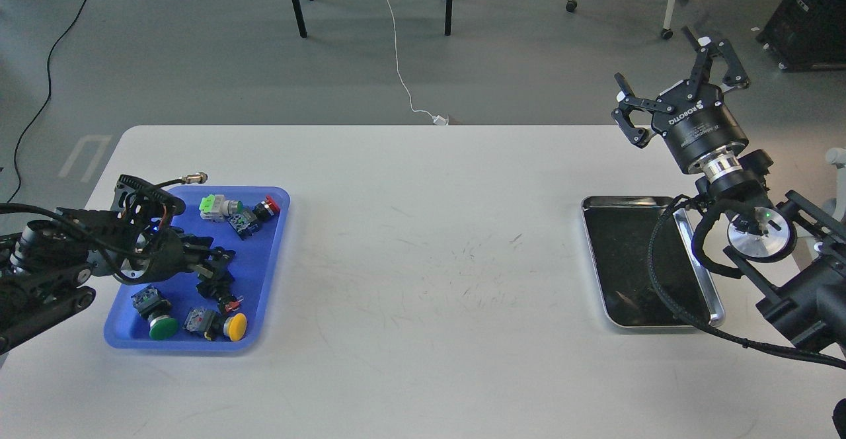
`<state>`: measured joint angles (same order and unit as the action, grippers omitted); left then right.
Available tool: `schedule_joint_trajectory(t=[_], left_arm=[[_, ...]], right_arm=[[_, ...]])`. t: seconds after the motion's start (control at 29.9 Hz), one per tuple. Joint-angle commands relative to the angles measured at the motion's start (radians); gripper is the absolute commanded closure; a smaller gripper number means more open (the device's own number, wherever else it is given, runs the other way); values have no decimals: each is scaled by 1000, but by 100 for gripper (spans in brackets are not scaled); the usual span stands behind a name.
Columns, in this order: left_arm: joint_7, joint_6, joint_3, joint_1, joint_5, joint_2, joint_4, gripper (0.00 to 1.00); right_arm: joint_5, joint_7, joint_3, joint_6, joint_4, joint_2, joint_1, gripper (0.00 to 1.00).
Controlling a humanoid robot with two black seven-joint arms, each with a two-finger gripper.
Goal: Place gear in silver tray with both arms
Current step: 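Grasp another black gear in the blue tray with the left gripper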
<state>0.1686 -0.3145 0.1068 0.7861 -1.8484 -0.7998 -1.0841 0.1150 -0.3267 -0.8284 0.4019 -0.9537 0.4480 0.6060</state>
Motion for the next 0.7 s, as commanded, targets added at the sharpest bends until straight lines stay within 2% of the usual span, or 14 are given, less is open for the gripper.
schedule_joint_trajectory(t=[0.0,0.13,0.33,0.67], left_arm=[[5,0,1,-2,0,1,10,54],[5,8,1,-4,1,7,12,57],[20,5,-1,-4,1,7,12,68],[26,-5,-1,-5,1,5,0,81]], right_arm=[[0,0,0,0,1,1,0,1],[0,0,0,0,1,0,0,1],[0,-2,0,0,3,0,0,1],[0,-3,0,0,4,1,0,1]])
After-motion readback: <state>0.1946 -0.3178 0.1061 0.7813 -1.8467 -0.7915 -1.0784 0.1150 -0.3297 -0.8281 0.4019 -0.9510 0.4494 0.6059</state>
